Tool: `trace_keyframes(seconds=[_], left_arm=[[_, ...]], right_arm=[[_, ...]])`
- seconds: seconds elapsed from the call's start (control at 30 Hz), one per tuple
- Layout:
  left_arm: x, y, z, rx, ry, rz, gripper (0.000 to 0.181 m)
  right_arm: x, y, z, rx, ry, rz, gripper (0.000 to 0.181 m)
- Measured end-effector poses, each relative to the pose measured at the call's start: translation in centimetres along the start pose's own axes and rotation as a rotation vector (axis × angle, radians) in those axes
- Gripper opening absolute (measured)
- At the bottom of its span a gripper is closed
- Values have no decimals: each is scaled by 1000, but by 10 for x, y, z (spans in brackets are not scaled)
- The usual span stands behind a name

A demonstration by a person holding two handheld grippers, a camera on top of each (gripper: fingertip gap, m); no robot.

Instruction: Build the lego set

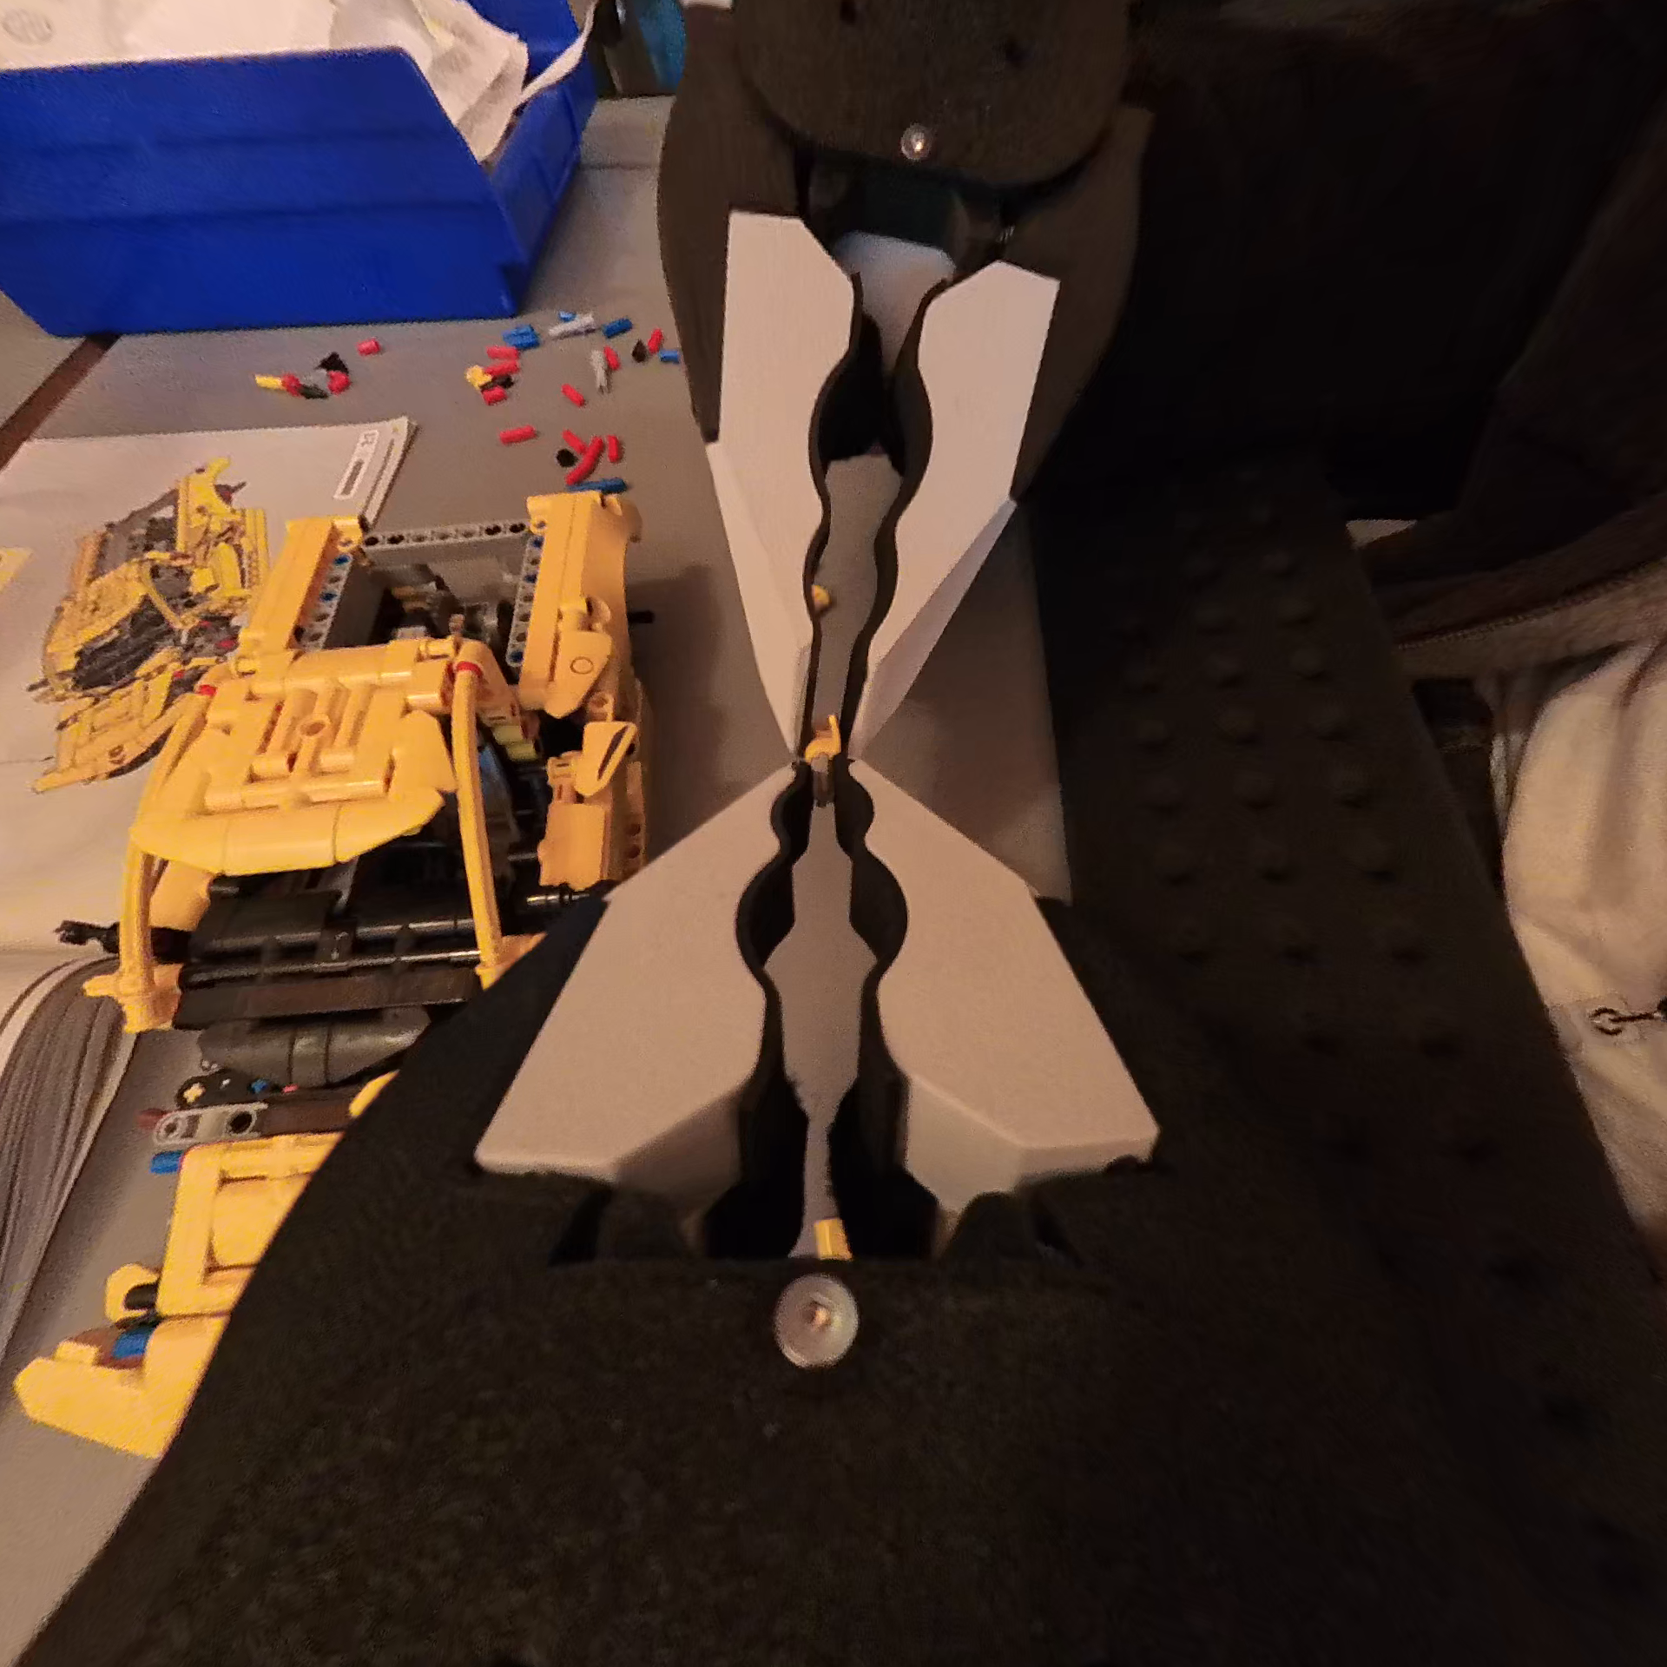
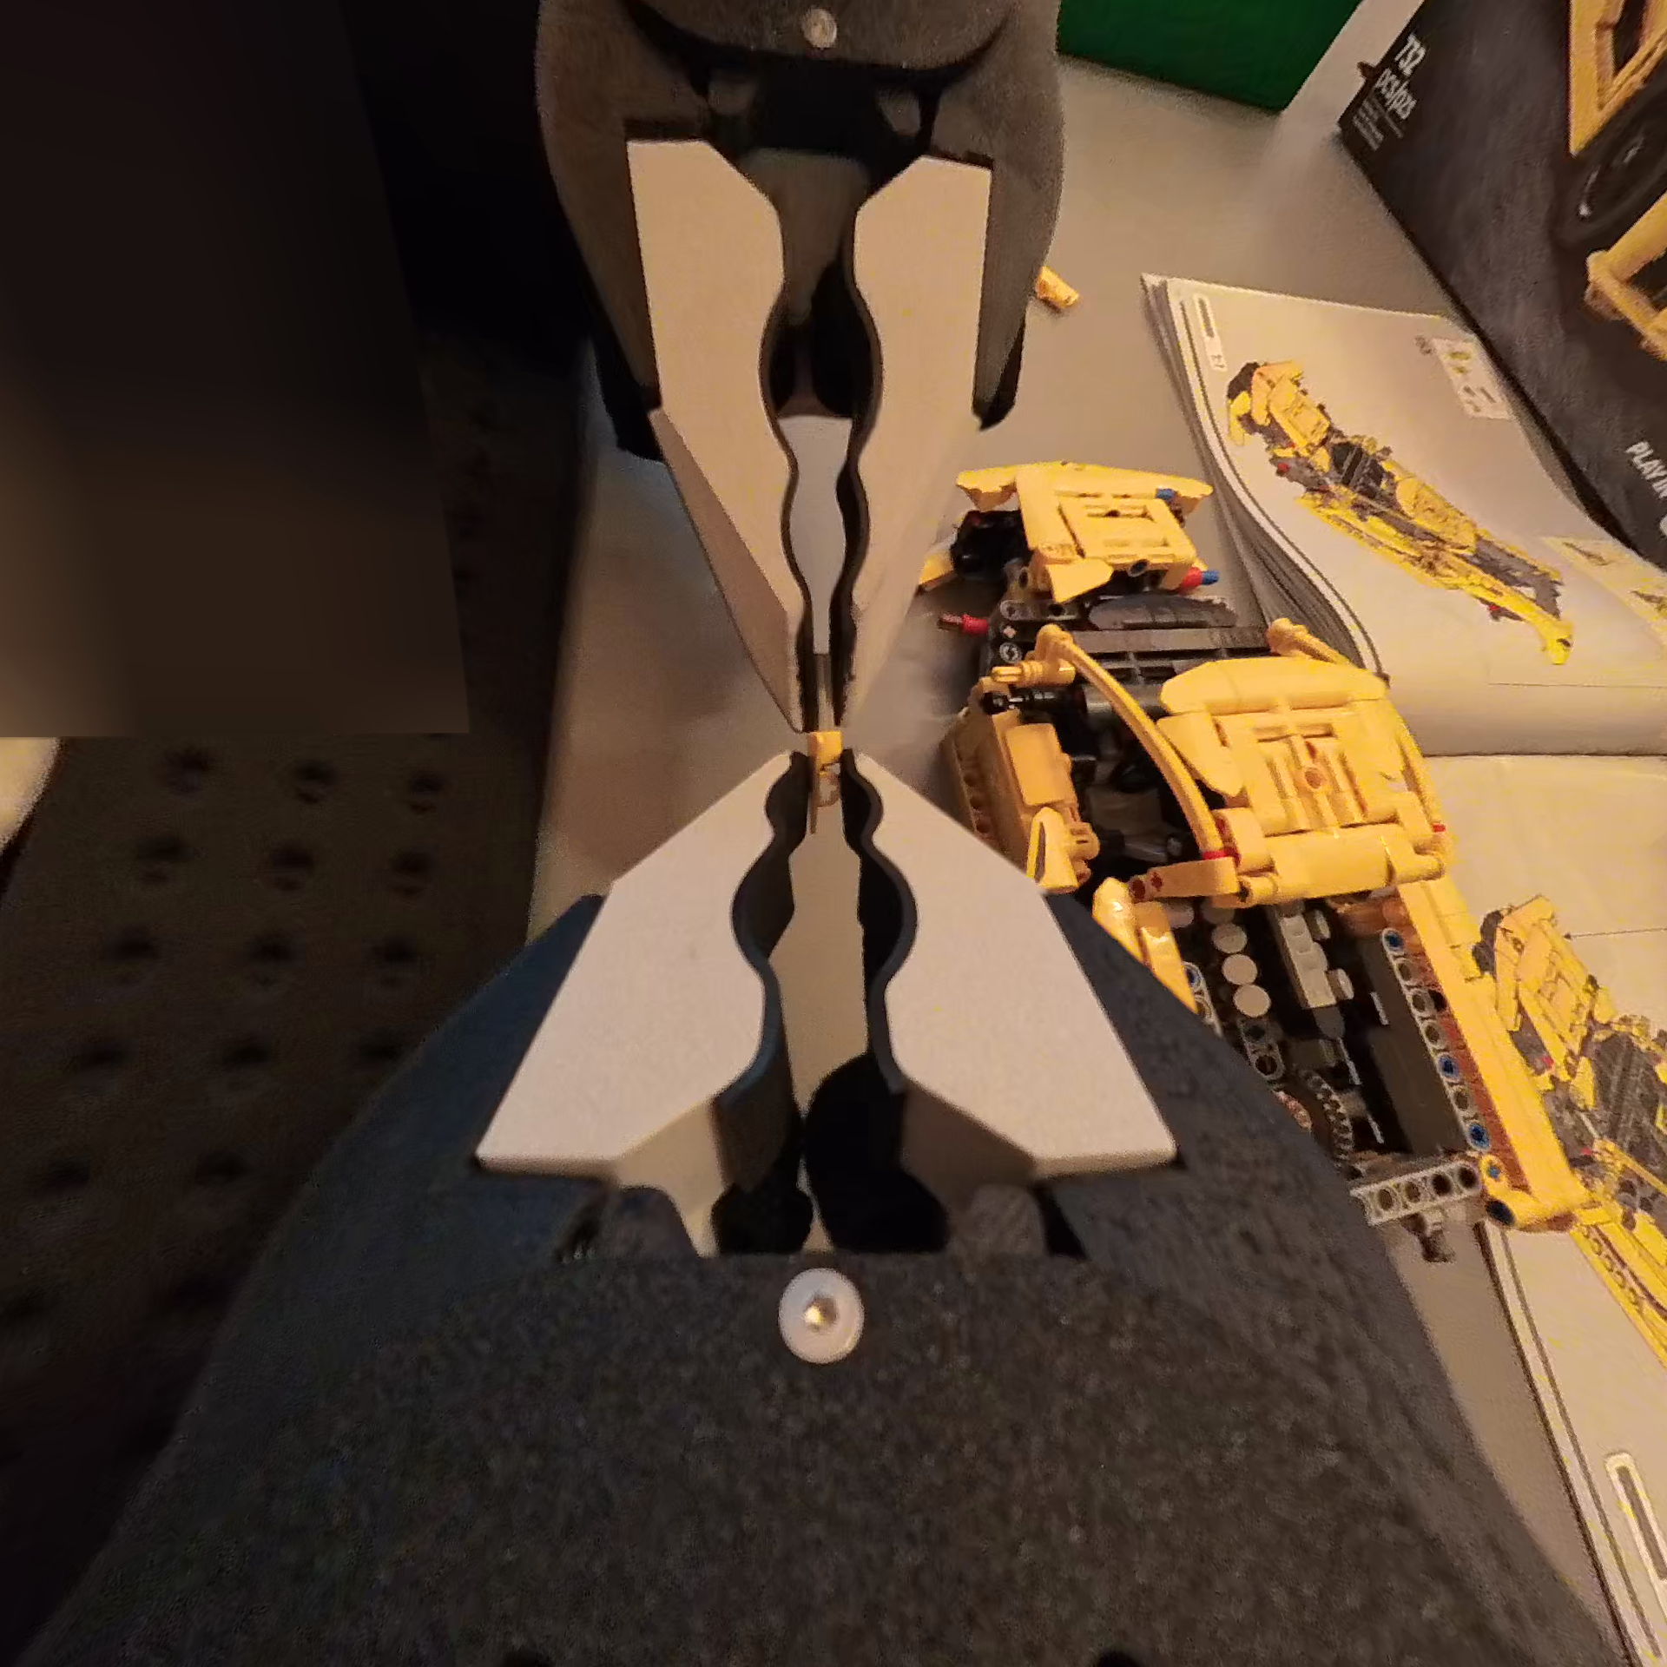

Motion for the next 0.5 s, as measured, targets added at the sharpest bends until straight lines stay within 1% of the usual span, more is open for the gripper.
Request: trace_keyframes(seconds=[0.07, 0.17, 0.3, 0.37, 0.43, 0.5], left_arm=[[0, 1, -3, 22, -17, -4, 5], [7, -2, -8, 93, -36, 60, 5], [16, -5, -15, 184, -15, 159, 5], [21, -8, -18, 198, -26, 212, 6], [26, -9, -21, 212, -52, 255, 6], [30, -9, -25, 232, -77, 283, 7]], right_arm=[[-1, 2, 1, 13, 42, 18, 7], [3, 1, 3, 75, 165, 53, 7], [4, 7, 12, 152, 346, 9, 7], [8, 9, 23, 212, 510, -16, 7], [15, 6, 29, 285, 652, -9, 7], [21, 4, 31, 367, 768, 5, 7]])
Point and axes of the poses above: each gripper's, where its closed fingertips meet, x back along the fingers, y out of its underside, z = x × y across the jaws, the point moved 8 cm from there along x, back along the fingers, and after that the axes turned 12 degrees about y, right-handed, at the moved point
